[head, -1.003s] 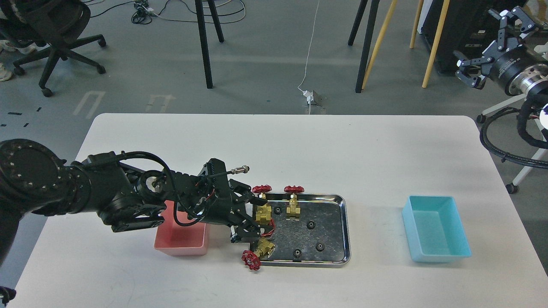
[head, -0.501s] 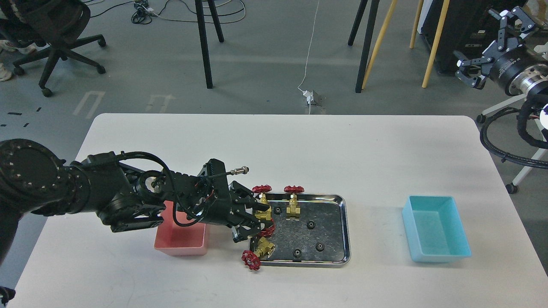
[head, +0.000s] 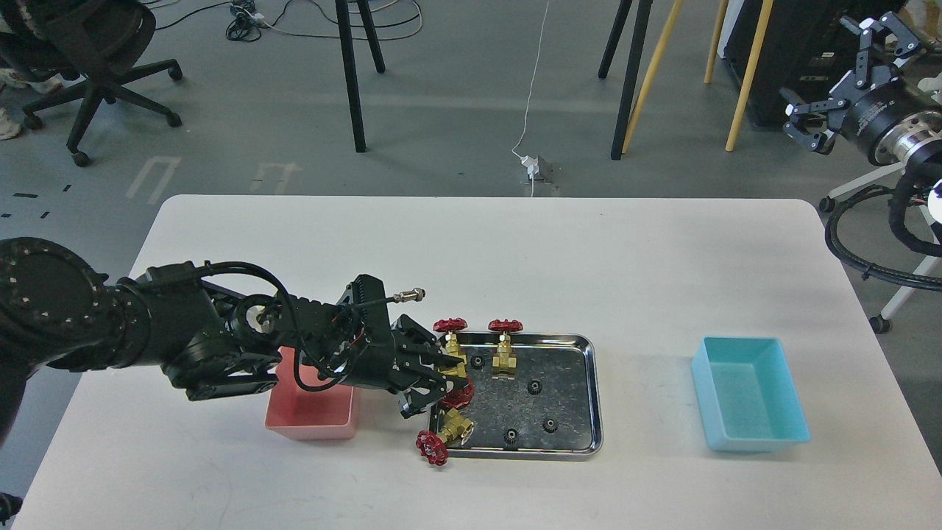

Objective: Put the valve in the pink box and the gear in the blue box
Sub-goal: 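Lift the valve with the left gripper and carry it over the pink box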

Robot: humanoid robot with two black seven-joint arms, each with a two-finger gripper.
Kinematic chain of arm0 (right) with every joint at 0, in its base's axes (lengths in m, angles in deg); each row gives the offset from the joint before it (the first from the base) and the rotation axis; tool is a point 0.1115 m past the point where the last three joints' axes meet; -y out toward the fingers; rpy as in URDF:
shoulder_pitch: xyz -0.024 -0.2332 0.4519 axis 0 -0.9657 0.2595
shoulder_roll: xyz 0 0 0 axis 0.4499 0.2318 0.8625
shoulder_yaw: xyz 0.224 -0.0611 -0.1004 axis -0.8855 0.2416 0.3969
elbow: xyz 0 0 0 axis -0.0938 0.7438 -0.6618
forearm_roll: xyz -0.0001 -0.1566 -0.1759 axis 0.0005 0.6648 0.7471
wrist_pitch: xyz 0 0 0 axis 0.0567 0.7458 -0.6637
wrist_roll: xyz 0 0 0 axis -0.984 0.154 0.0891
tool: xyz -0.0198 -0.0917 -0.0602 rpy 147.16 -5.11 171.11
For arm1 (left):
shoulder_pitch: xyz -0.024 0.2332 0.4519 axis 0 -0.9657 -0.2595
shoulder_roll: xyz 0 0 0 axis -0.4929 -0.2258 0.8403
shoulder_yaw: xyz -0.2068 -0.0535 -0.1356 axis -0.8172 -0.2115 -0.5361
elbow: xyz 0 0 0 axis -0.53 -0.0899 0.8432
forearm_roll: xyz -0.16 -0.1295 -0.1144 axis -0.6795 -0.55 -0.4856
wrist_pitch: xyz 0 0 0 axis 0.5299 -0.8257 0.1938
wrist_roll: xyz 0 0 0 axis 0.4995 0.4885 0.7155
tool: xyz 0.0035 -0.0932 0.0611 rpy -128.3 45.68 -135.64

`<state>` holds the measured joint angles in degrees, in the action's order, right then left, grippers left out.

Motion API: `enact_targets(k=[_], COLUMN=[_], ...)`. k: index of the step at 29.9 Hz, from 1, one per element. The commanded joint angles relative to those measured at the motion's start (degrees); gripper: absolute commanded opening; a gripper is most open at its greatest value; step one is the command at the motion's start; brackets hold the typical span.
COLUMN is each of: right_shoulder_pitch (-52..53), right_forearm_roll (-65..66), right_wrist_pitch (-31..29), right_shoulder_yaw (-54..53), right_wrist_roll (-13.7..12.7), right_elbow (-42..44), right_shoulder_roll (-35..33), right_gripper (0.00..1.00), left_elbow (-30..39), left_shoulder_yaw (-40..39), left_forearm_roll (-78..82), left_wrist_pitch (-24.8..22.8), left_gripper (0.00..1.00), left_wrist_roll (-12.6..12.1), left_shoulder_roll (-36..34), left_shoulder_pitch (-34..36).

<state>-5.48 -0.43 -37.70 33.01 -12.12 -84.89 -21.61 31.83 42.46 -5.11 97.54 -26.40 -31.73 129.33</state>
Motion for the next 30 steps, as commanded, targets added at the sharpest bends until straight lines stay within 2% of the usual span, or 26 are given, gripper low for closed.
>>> enact_targets(k=[1, 6, 16, 19, 26, 30], right_shoulder_pitch=[0.0, 0.0, -0.2, -0.1, 0.4, 0.4], right_forearm_roll=[0.0, 0.0, -0.1, -0.1, -0.1, -0.1], right_wrist_pitch=[0.0, 0.0, 0.0, 0.0, 0.0, 0.0], right_shoulder_yaw=[0.0, 0.0, -0.2, -0.2, -0.2, -0.2], right_wrist_roll=[0.0, 0.0, 0.1, 0.1, 0.1, 0.1], right_elbow=[0.0, 0.0, 0.0, -0.1, -0.1, -0.1], right_shoulder_roll=[0.0, 0.0, 0.2, 0.3, 0.3, 0.3], right_gripper=[1.00, 1.00, 1.00, 1.00, 1.00, 1.00], left_elbow=[0.9, 2.9, 8.2, 10.2, 20.3, 22.6], left_shoulder_yaw=[0.0, -0.6, -2.5, -2.4, -2.4, -2.4], left_forearm_roll=[0.0, -0.1, -0.1, 0.0, 1.8, 6.3], left_wrist_pitch=[0.0, 0.0, 0.0, 0.0, 0.0, 0.1], left_gripper=[0.18, 0.17, 0.16, 0.16, 0.16, 0.16], left_wrist_roll=[0.0, 0.0, 0.0, 0.0, 0.0, 0.0], left_shoulder_roll=[-0.2, -2.2, -8.7, -13.0, -27.3, -33.8], left_shoulder_pitch=[0.4, 1.6, 8.7, 10.1, 11.7, 11.0])
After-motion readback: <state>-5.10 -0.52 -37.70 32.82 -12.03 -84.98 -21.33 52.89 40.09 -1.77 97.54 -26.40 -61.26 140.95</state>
